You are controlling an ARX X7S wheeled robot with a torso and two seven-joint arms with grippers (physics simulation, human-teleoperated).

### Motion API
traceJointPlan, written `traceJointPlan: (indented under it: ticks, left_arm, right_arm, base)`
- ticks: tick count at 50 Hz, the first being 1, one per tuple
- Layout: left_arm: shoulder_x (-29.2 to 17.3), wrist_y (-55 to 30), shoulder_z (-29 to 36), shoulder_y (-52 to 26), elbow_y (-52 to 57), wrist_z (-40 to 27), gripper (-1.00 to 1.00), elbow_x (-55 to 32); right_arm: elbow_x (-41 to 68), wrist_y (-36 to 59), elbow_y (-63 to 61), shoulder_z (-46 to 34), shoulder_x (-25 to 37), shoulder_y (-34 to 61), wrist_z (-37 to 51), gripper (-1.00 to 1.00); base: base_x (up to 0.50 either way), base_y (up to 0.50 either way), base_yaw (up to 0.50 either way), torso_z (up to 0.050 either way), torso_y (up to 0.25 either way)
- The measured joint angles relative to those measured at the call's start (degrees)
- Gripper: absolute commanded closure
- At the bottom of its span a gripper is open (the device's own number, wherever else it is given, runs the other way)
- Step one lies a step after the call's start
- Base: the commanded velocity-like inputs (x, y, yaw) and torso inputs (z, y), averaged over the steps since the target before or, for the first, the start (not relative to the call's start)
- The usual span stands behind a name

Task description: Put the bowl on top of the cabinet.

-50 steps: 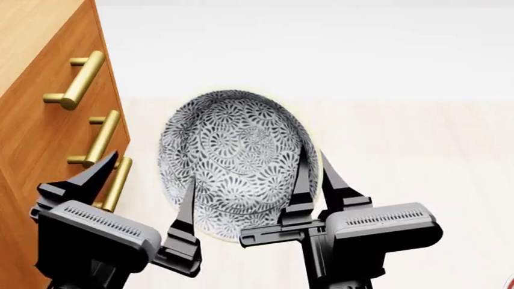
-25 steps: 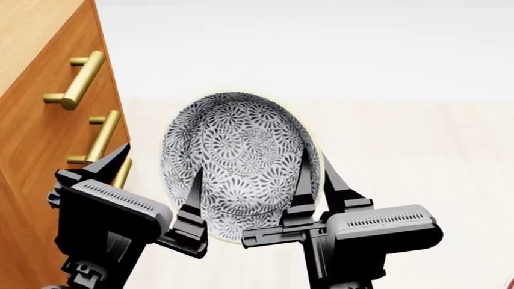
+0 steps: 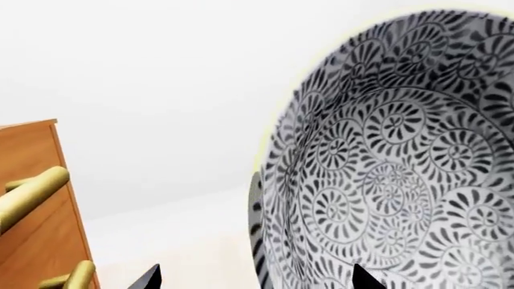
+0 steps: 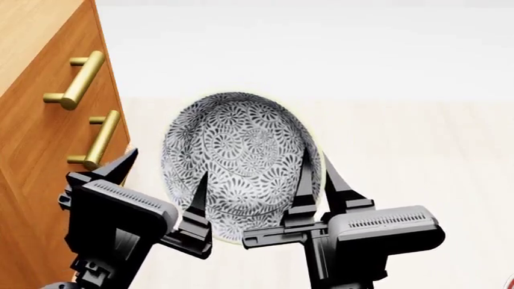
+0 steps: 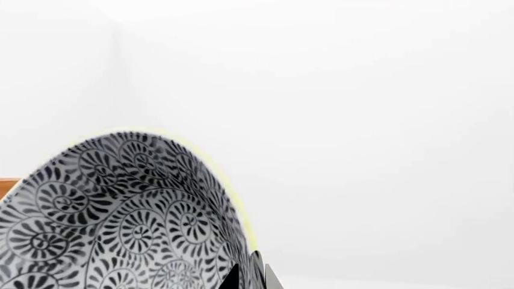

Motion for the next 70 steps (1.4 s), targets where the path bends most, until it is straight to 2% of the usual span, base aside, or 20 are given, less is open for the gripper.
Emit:
traceJointPlan:
  ticks: [1, 28, 29, 58, 70]
  left_arm:
    - [0.00, 0.04, 0.02, 0.00, -0.06, 0.02, 1.00, -0.02]
    - [0.20, 0.98, 0.64, -0.17, 0.10, 0.40, 1.00, 0.24]
    - [0.20, 0.97, 0.67, -0.18, 0.13, 0.38, 1.00, 0.23]
    - [-0.50, 1.35, 0.98, 0.35, -2.07, -0.22, 1.00, -0.89]
    - [0.07, -2.37, 1.93, -3.00, -1.33, -0.48, 1.00, -0.86]
  right_arm:
    - [0.00, -0.02, 0.01, 0.00, 0.01, -0.01, 0.01, 1.00]
    - [-0.52, -0.33, 0.49, -0.38, -0.29, -0.59, -0.46, 1.00]
    - [-0.52, -0.31, 0.43, -0.37, -0.26, -0.61, -0.43, -1.00]
    - [0.73, 0.15, 0.20, 0.65, 0.30, -0.01, -0.31, -1.00]
    - [1.11, 0.29, 0.38, 0.58, 0.36, 0.04, -0.66, -1.00]
  base:
    - [0.00, 0.00, 0.00, 0.000, 0.000]
    - [0.00, 0.00, 0.00, 0.000, 0.001]
    - [0.00, 0.00, 0.00, 0.000, 0.000]
    - [0.00, 0.00, 0.00, 0.000, 0.000]
    - [0.00, 0.00, 0.00, 0.000, 0.001]
